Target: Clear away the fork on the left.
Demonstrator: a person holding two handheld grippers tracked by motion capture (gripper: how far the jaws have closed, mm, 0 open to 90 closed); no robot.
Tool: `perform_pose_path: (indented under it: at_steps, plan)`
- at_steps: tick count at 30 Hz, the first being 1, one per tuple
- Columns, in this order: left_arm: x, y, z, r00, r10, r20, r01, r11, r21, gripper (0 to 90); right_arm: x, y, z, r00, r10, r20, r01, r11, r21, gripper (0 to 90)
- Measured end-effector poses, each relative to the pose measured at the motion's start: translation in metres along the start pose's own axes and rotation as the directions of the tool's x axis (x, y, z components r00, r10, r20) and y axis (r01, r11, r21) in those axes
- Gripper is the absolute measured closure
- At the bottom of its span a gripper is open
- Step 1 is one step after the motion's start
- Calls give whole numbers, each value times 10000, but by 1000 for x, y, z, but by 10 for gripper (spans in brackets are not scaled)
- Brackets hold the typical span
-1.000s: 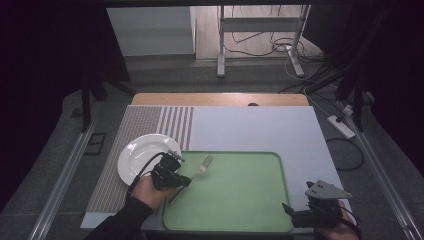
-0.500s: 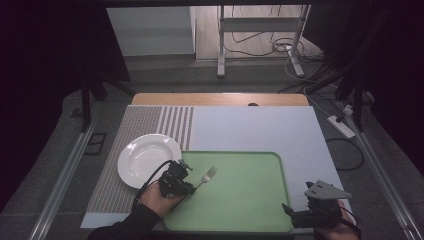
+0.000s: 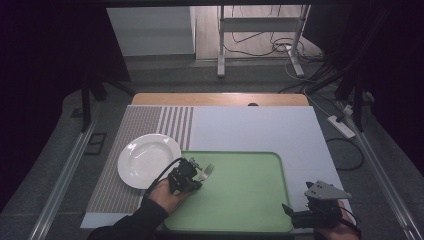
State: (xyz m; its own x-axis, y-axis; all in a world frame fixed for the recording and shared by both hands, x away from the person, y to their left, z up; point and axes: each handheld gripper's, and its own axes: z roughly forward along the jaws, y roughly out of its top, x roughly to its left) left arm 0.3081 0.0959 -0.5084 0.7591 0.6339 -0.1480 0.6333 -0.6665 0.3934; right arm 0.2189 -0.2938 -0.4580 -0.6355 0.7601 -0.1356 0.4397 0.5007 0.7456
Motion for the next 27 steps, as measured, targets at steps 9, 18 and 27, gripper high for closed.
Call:
perform_pose_path:
  at_steps: [9, 18, 27]
  plan:
    - [18, -10, -6, 9989, -446, -117, 445, 9990, -106, 892, 0, 0, 0, 10000, -28, -5, 28, 10000, -2, 0]
    - [30, -20, -11, 9951, -982, -93, 980, 9950, -183, 891, 0, 0, 0, 10000, -60, -16, 60, 10000, 0, 0]
    - [39, -27, -16, 9907, -1331, -280, 1326, 9910, -206, 875, 1, 0, 0, 10000, -89, -5, 89, 10000, -10, 0]
